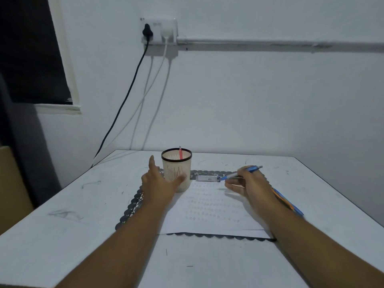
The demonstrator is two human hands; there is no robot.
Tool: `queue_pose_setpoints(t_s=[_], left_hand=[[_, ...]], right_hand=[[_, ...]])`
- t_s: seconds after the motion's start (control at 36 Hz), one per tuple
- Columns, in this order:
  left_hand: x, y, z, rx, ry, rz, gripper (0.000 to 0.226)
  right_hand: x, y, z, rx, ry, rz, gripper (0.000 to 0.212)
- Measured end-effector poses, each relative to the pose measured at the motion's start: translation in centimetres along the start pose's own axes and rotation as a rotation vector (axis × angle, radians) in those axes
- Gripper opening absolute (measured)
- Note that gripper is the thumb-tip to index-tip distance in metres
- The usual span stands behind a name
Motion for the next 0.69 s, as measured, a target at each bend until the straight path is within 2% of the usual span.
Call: queue_pose_setpoints(t_s=[0.14, 0.25, 0.31, 0.36, 0.42, 0.53, 0.64, 0.69], left_hand=[[0.0, -0.4, 0.3, 0.039, -0.013, 0.036, 0.128], [0.4, -0.5, 0.7, 0.103, -0.037, 0.004, 0.134], [0.8, -0.6, 1.0, 0.115, -0.039, -0.023, 0.124], [1.0, -0.6, 1.1, 0.115, -0.054, -0.037, 0.102], [1.1, -0.5, 1.1, 0.114, -0.076, -0.038, 0.089], [0.8, -0.2, 0.6, 0.108, -0.096, -0.024, 0.084], [0.2, 0.0, -0.1, 0.097, -0.101, -0.030, 0.076], [0.1, 0.0, -0.2, 0.100, -0.099, -0.030, 0.079]], right_hand=[[1.1, -0.8, 0.0, 0.055, 0.155, -0.167, 0.005], [3.1, -2.5, 0.0, 0.073, 0.365, -0.268, 0.031], [4.5, -3.6, 0.1, 0.083, 0.461, -0.321, 0.041], [5.9, -5.0, 0.4, 0.076, 0.548, -0.362, 0.045], [7.2, -6.6, 0.8, 0.072, 0.631, -0.396, 0.041], [7.9, -10.0, 2.3, 0.106, 0.736, -0.470, 0.024], [6.7, -12.9, 3.2, 0.163, 0.779, -0.736, 0.015], [5.8, -13.7, 3.4, 0.194, 0.769, -0.871, 0.013]])
Point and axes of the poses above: each hand's wrist, its own z-axis towards the middle knuckle, its own y-axis out of the back of the hand, x = y × z, the point moved 1 cm from there along z, towards the middle knuckle, and after that the axes turned 8 degrees about y, right-handed, at the moved point
